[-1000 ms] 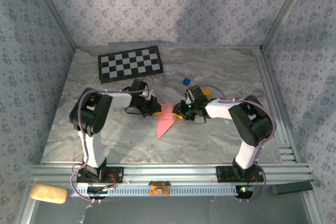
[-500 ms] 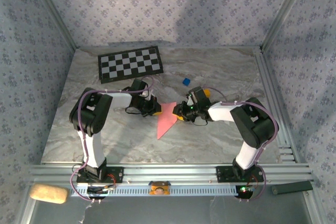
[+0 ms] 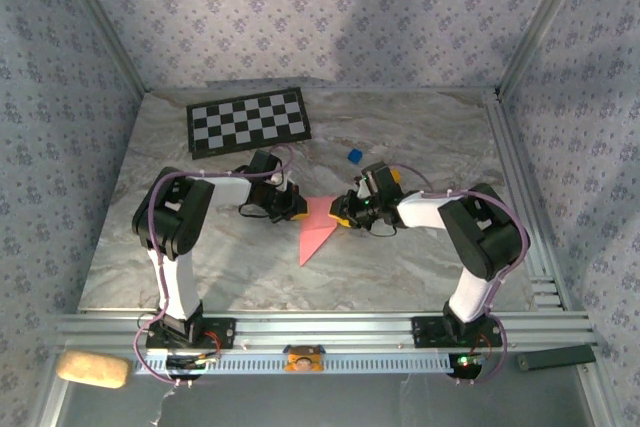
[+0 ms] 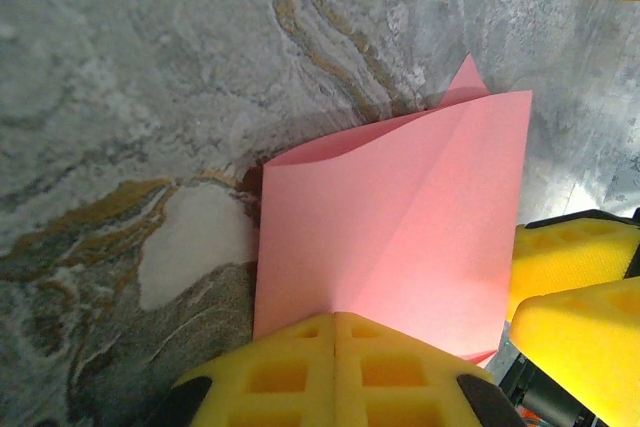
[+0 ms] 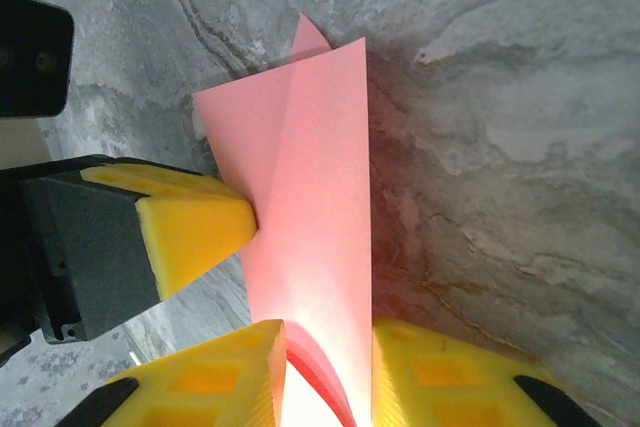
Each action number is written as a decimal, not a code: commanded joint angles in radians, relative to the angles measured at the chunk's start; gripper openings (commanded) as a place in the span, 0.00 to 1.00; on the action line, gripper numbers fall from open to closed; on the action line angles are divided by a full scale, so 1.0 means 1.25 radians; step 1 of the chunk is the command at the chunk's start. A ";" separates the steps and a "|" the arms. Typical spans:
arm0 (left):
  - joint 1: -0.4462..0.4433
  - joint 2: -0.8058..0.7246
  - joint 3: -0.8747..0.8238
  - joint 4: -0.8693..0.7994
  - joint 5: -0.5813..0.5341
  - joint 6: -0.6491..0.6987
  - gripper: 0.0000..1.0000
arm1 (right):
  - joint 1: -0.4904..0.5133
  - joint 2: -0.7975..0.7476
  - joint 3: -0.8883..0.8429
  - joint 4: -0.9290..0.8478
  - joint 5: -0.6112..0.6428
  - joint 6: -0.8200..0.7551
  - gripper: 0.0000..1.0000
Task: Fold a paper plane with a square sheet of paper (pick it up from the middle)
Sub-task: Fold the wing for the fifth time at the center of the table.
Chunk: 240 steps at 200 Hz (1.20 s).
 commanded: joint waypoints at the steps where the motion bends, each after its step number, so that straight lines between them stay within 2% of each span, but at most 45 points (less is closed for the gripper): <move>1: 0.000 -0.005 -0.019 -0.077 -0.019 0.008 0.04 | -0.005 0.026 0.029 -0.011 -0.035 -0.029 0.26; 195: -0.001 -0.012 -0.012 -0.072 -0.008 0.005 0.05 | -0.017 0.067 0.062 -0.028 -0.090 -0.071 0.16; 240: -0.001 -0.026 -0.018 -0.061 -0.008 -0.002 0.08 | -0.017 0.063 0.058 -0.028 -0.086 -0.063 0.07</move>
